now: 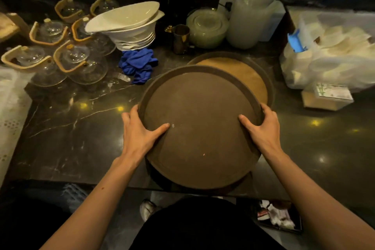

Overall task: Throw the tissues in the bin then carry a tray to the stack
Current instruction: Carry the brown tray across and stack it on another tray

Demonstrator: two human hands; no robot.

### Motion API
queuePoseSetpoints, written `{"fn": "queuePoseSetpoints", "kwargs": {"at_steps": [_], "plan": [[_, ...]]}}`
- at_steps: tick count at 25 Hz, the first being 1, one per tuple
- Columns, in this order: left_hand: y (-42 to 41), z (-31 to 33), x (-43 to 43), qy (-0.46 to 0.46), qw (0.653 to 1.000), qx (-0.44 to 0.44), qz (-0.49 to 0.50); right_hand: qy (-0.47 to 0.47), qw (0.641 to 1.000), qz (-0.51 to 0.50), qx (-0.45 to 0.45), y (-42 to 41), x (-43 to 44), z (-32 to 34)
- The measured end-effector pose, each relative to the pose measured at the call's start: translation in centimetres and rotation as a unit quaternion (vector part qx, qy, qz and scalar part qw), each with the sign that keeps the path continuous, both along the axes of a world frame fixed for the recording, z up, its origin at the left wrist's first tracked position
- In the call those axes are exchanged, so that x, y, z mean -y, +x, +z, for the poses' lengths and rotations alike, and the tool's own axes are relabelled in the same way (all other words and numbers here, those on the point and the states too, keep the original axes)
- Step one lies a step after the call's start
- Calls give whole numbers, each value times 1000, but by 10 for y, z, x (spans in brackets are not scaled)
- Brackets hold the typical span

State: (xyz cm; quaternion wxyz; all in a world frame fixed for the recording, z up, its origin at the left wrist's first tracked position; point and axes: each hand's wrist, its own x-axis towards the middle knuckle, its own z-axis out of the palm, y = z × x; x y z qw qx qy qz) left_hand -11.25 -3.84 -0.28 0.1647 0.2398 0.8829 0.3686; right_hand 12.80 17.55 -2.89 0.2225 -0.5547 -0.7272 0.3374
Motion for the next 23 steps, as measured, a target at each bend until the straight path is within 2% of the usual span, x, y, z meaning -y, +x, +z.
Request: {"fn": "queuePoseSetpoints", "kwargs": {"at_steps": [6,14,23], "plan": [[28,2,-71,-18,1000,8,3,-15,1000,-17,-14,28,-65,0],[1,-10,-135,17,999,30,1,-26,997,-73,-13,11,-103,-13],[-25,-42,-192,1,999,50,-14,-20,994,-97,53,-7,-142,-31]]}}
